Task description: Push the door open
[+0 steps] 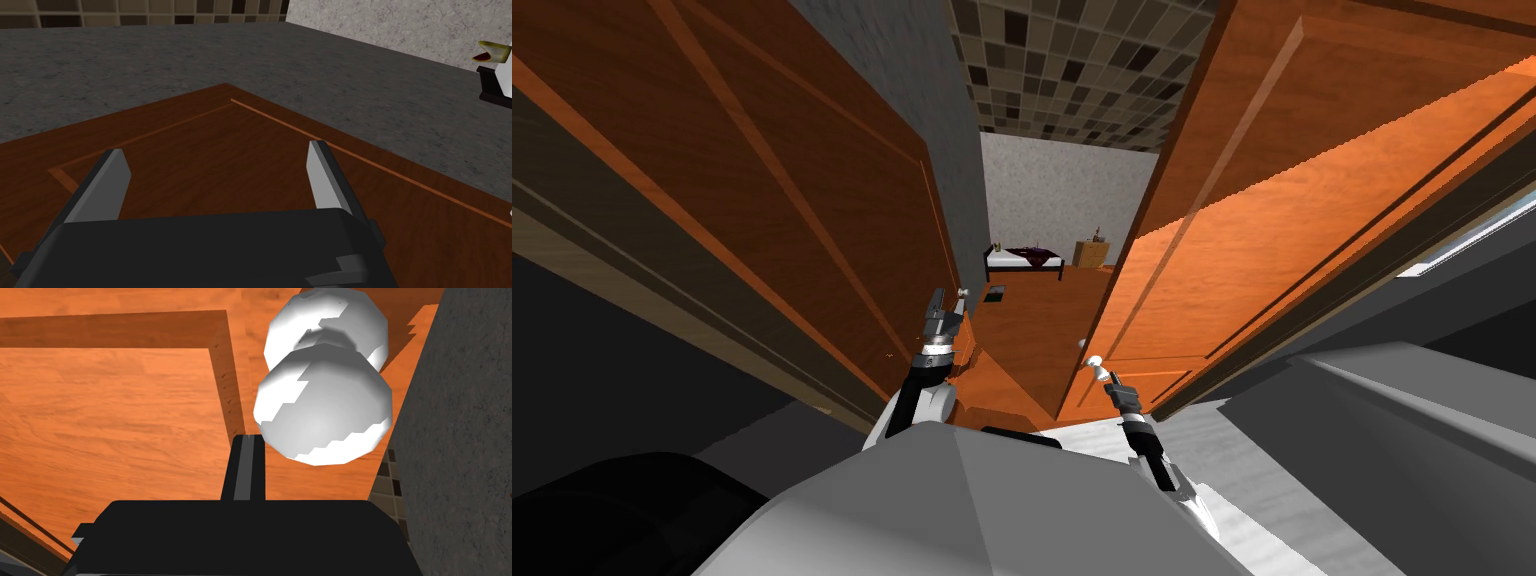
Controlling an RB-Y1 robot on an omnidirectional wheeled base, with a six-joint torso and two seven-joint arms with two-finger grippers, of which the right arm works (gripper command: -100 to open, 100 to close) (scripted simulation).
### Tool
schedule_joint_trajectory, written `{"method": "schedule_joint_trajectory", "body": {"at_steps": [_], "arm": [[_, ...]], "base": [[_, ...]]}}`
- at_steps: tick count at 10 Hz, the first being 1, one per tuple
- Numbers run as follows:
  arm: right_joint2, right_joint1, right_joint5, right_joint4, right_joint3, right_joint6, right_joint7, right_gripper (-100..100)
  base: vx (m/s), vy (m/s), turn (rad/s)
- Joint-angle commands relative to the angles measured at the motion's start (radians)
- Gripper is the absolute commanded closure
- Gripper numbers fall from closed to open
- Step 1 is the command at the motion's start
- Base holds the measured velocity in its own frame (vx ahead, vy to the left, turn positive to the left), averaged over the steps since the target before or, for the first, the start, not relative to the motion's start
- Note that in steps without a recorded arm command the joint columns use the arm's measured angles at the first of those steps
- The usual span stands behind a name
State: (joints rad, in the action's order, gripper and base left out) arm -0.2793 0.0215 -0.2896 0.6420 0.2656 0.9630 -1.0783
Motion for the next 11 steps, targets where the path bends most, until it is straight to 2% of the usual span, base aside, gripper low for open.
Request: {"method": "schedule_joint_trajectory", "body": {"at_steps": [1, 2, 11], "arm": [[0.019, -0.033, -0.018, 0.013, -0.022, -0.006, -0.011, -100], [0.011, -0.039, -0.025, 0.014, -0.02, -0.003, -0.028, -100], [0.011, -0.039, -0.025, 0.014, -0.02, -0.003, -0.028, -100]], "base": [[-0.003, 0.061, -0.035], [-0.02, 0.048, -0.03], [-0.005, 0.003, -0.001]]}}
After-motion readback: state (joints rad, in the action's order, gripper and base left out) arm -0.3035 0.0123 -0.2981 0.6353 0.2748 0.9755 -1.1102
